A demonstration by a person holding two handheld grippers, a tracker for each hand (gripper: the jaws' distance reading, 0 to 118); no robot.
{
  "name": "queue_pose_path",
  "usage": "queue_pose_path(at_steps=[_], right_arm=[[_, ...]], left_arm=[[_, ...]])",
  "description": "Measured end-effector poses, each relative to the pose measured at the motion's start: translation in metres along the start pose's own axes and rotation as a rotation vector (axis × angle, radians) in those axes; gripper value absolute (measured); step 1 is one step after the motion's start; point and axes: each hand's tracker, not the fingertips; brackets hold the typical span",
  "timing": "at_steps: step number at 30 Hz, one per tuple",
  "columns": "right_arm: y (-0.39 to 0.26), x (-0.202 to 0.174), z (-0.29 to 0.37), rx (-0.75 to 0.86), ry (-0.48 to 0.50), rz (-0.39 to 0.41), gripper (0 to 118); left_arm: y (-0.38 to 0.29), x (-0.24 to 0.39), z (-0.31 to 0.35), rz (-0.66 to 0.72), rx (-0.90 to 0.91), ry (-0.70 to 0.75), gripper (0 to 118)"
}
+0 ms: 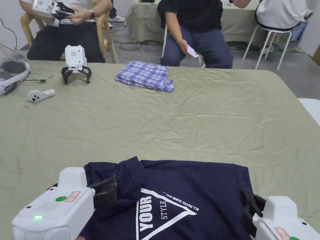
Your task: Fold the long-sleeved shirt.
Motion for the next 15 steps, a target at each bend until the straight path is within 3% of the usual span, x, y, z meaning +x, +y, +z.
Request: queue_pose_path(at_steps=[2,3,6,9,10,11,12,13,14,15], right_arm=[[0.006,-0.002,0.003,0.011,-0.020,0.002,0],[0.006,-0.001,0.002,0.012,-0.023,-0.002,0],[0.004,0.003,-0.007,0.003,-0.020,-0.020,0],[0.003,0.006,-0.012,-0.010,-0.018,-0.031,0],[0.004,0.007,-0.012,-0.013,-0.016,-0.038,0],[0.004,0.007,-0.014,-0.016,-0.016,-0.040,0],[0.004,0.007,-0.016,-0.021,-0.016,-0.041,0],[0.003,0.007,-0.019,-0.026,-0.013,-0.041,0],[0.004,0.005,-0.022,-0.032,-0.012,-0.040,0],[0.004,0.004,-0.025,-0.040,-0.011,-0.039,0]], left_arm=[[0.001,0.005,0.001,-0.021,0.054,0.099,10],[0.001,0.007,-0.002,-0.049,0.068,0.172,5],[0.002,-0.011,-0.014,0.029,-0.005,0.049,3],[0.010,-0.033,-0.041,0.025,-0.045,0.056,3],[0.016,-0.044,-0.057,0.027,-0.066,0.049,8],[0.022,-0.055,-0.074,0.062,-0.111,0.039,25],[0.031,-0.069,-0.091,0.078,-0.166,0.034,56],[0.037,-0.082,-0.111,0.110,-0.187,0.023,100],[0.044,-0.093,-0.137,0.116,-0.253,0.032,111],[0.047,-0.100,-0.159,0.097,-0.320,0.024,105]])
